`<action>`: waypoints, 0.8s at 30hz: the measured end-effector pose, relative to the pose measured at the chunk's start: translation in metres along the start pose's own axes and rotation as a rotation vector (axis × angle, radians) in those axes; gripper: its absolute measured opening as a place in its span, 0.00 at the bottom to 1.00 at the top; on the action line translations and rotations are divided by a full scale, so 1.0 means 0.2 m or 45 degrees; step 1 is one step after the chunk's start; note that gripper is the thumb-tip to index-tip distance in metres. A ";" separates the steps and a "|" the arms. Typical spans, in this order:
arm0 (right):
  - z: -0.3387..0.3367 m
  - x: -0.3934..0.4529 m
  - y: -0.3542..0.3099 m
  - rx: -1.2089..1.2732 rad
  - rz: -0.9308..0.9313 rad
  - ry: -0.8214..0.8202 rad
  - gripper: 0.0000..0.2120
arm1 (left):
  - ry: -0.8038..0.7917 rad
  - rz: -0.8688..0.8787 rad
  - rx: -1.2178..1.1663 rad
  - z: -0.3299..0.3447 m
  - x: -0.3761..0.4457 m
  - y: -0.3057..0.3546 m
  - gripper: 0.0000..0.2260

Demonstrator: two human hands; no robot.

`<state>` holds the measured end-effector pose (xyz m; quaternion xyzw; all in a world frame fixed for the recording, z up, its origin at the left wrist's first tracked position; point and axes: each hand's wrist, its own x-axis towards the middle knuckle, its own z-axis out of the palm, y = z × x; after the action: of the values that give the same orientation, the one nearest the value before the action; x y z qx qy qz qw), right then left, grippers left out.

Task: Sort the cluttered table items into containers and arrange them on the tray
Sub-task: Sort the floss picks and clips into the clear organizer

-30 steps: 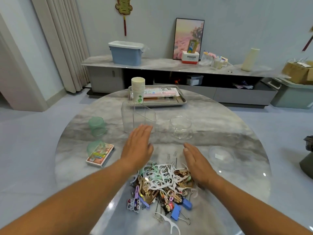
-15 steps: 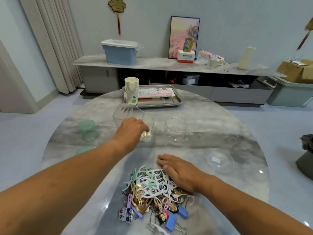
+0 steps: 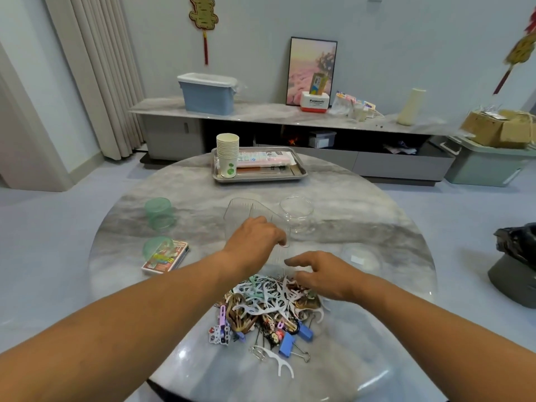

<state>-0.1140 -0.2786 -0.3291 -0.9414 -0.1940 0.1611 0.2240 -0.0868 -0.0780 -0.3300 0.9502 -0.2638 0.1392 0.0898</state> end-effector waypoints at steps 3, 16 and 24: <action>-0.06 -0.01 -0.02 -0.066 0.050 -0.084 0.25 | 0.122 0.057 -0.029 -0.05 -0.05 0.02 0.12; -0.11 -0.05 -0.07 0.084 0.392 -0.276 0.26 | -0.678 -0.028 -0.129 -0.01 -0.35 0.00 0.31; 0.10 -0.05 -0.14 -0.333 0.317 -0.330 0.51 | -0.572 -0.152 -0.350 0.02 -0.28 -0.03 0.13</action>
<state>-0.1378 -0.2528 -0.3298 -0.9506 -0.1227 0.2805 0.0516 -0.1290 -0.0482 -0.3510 0.9501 -0.2370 -0.1179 0.1652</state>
